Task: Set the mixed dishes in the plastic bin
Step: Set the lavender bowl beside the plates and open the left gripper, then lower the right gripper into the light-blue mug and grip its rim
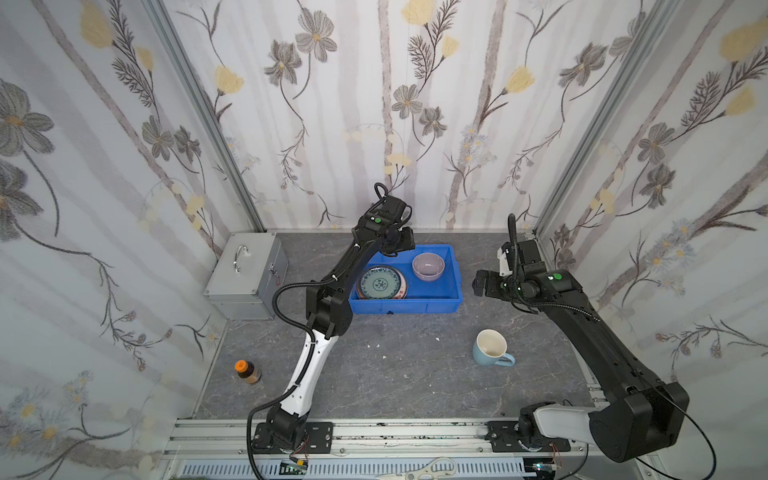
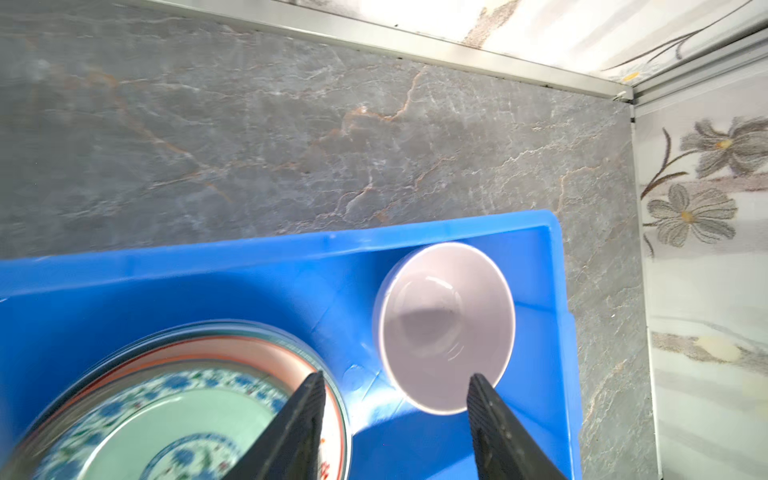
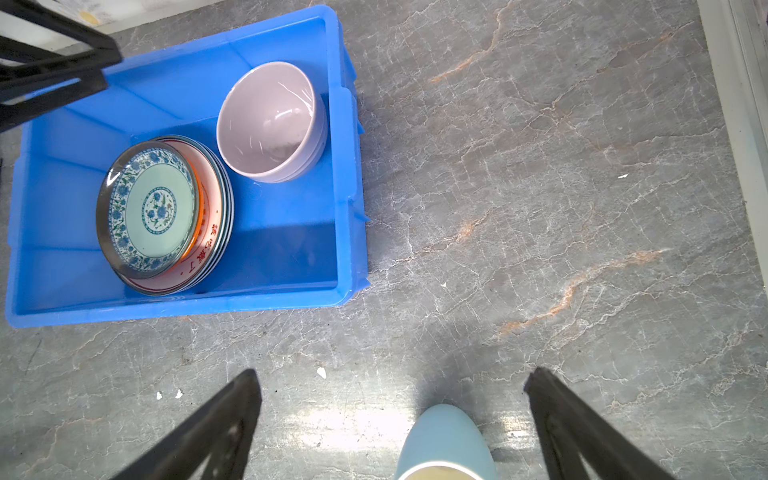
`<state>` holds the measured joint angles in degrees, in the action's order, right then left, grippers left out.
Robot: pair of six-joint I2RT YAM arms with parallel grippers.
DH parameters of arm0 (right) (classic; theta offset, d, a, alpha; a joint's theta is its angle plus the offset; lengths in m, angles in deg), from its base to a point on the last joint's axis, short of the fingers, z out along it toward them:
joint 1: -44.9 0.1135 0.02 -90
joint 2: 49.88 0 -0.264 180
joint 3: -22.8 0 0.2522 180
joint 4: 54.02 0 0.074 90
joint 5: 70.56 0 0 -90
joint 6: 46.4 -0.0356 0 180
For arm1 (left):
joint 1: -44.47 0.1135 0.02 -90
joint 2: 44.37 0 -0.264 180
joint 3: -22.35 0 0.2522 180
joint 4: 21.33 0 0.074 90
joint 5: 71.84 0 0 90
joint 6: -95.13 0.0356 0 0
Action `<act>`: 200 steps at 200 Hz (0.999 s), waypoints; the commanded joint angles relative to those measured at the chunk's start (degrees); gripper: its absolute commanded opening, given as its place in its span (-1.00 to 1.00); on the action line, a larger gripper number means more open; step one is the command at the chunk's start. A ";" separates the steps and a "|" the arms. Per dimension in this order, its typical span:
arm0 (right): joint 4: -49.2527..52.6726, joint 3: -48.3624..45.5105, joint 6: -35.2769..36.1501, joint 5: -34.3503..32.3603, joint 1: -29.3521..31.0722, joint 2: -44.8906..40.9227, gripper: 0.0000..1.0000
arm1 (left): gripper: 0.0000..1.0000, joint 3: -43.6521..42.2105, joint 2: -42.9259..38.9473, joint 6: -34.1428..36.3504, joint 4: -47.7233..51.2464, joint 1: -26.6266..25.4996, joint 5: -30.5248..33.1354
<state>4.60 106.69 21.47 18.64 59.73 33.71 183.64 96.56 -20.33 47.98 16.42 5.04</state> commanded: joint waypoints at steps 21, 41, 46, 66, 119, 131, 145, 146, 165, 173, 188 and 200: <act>-4.51 -2.63 -2.62 0.88 0.02 0.87 0.99 | 0.15 -17.87 -11.29 3.73 0.07 2.15 3.28; -5.71 -4.43 -3.89 1.28 0.11 0.58 0.97 | 0.15 -27.72 -16.83 4.00 -2.29 3.28 3.70; -5.97 -4.80 -4.08 1.33 0.09 0.40 0.93 | 0.15 -29.59 -18.04 4.07 -2.59 3.57 3.85; -6.43 -7.03 -6.24 -0.39 0.11 -0.74 0.77 | 0.14 -35.78 -22.20 4.68 -3.17 4.47 4.07; -4.74 -14.37 -13.11 -3.27 0.11 -4.11 0.43 | 0.62 -40.63 -28.71 8.74 0.67 4.70 -1.80; -3.88 -15.36 -14.19 -3.32 0.19 -4.69 0.42 | 0.82 -41.08 -30.01 9.21 1.25 4.12 -4.26; -3.23 -16.28 -15.19 -3.65 0.44 -6.16 0.42 | 1.00 -41.18 -31.46 10.33 2.38 2.61 -4.54; -3.17 -16.31 -15.25 -3.67 0.45 -6.29 0.42 | 1.00 -41.18 -31.52 10.42 2.46 2.54 -4.49; -1.90 -16.69 -16.05 -4.49 0.64 -9.14 0.43 | 1.00 -40.86 -33.19 11.64 3.61 0.46 -4.38; -1.15 -16.69 -16.19 -4.73 0.64 -10.18 0.43 | 1.00 -40.67 -33.71 11.65 3.75 -0.25 -4.20; 0.87 -16.56 -16.16 -4.67 0.64 -11.31 0.38 | 1.00 -40.05 -34.12 11.35 3.78 -1.23 -4.45; 3.02 -16.61 -16.23 -3.98 0.70 -11.60 0.23 | 1.00 -39.37 -34.24 11.13 3.69 -1.83 -4.80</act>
<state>4.14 90.16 6.85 15.58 60.32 22.80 143.07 63.03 -9.99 50.71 15.35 1.08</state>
